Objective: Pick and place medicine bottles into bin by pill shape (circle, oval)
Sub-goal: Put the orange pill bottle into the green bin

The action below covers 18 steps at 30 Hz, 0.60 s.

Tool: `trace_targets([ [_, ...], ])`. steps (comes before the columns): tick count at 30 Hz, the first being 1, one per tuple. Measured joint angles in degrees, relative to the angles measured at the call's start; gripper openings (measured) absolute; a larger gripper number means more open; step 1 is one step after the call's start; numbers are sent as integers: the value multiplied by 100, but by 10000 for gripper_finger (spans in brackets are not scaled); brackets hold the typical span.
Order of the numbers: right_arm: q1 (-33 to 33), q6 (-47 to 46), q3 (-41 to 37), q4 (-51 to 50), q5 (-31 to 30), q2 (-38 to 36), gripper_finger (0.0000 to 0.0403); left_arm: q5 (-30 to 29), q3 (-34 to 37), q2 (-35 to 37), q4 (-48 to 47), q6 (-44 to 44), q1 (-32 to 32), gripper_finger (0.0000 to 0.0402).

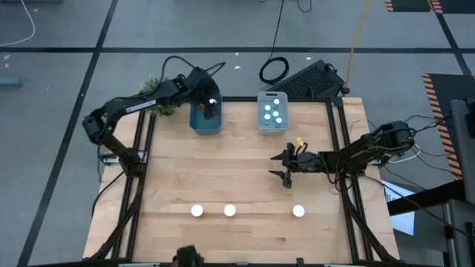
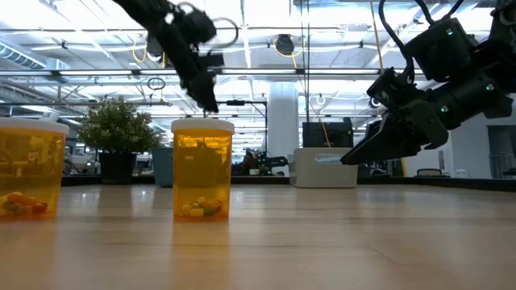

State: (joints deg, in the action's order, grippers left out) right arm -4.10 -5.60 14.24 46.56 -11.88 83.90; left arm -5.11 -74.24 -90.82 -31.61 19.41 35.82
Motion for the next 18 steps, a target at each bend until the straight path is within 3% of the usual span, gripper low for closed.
trace_targets([
  [10, -9, -271, 2, -137, 2, 0, 254, 45, -1, 1085, -1149, -565, -1677, 296],
  [18, -165, -691, 2, -157, 74, 0, 254, -114, -2, 1194, -1119, -1173, -3542, 296],
])
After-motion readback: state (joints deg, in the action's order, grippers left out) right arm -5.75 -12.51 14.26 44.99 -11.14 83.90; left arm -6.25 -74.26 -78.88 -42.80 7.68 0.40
